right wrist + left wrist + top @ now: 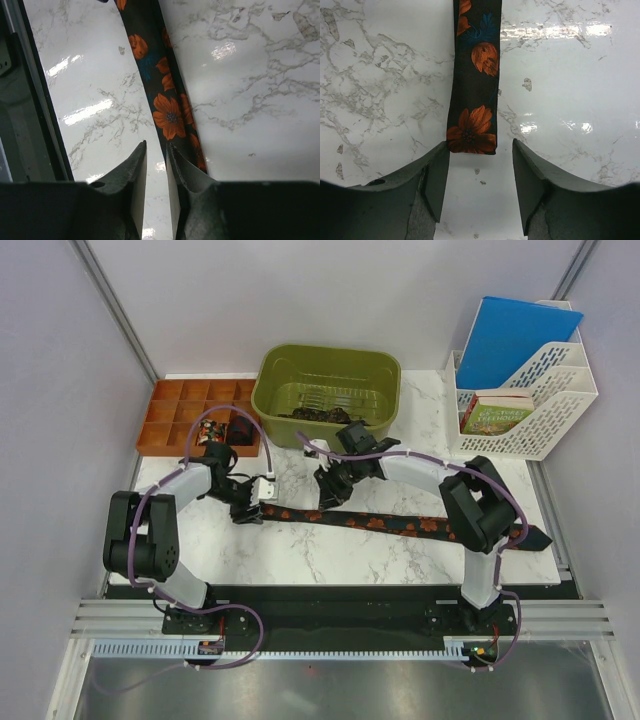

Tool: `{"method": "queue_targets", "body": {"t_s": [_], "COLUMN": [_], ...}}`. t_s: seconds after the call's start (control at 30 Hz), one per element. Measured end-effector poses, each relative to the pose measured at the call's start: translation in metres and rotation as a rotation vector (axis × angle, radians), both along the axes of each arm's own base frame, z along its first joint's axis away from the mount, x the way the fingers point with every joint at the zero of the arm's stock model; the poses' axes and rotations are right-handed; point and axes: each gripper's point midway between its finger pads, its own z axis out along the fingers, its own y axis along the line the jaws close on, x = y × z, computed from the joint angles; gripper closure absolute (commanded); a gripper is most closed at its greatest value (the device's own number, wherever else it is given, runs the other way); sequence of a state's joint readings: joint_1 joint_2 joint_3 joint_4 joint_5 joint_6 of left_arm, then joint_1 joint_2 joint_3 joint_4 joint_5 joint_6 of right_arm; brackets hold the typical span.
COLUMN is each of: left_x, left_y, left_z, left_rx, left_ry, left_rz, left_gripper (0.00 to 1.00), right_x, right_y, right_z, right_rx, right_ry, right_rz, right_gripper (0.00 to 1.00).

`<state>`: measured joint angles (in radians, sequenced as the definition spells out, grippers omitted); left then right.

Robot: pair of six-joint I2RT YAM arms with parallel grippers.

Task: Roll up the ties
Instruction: Flatten out the tie at the center of the board, then roll the tie at the center of the board.

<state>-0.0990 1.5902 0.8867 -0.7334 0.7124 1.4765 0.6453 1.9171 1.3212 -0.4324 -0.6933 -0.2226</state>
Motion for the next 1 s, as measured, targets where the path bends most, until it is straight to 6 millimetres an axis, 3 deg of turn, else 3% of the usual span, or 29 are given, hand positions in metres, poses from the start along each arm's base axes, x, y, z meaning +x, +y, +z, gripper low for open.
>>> {"method": "queue_targets", "body": {"t_s": [0.27,0.6,1.0], "left_x": [0.004,0.003,-0.001], "left_y": [-0.003,-0.01,-0.073], "left_z": [-0.001,0.006,0.041], "left_rx": [0.0,-0.006,-0.095], "left_ry": [-0.007,-0.018,-0.014], "left_rz": [0.011,0.006,-0.068], "left_gripper": [0.58,0.63,0.62], "right_x": [-0.006,0.004,0.005], "right_y": [0.011,0.018,0.02], "right_z": [-0.046,-0.045,-0.044], "right_rx": [-0.059,-0.055,-0.046], "right_ry": [0.089,0.095,0.13], "right_rz": [-0.023,-0.074,-0.101], "right_gripper": [0.74,0.74,0.67]}}
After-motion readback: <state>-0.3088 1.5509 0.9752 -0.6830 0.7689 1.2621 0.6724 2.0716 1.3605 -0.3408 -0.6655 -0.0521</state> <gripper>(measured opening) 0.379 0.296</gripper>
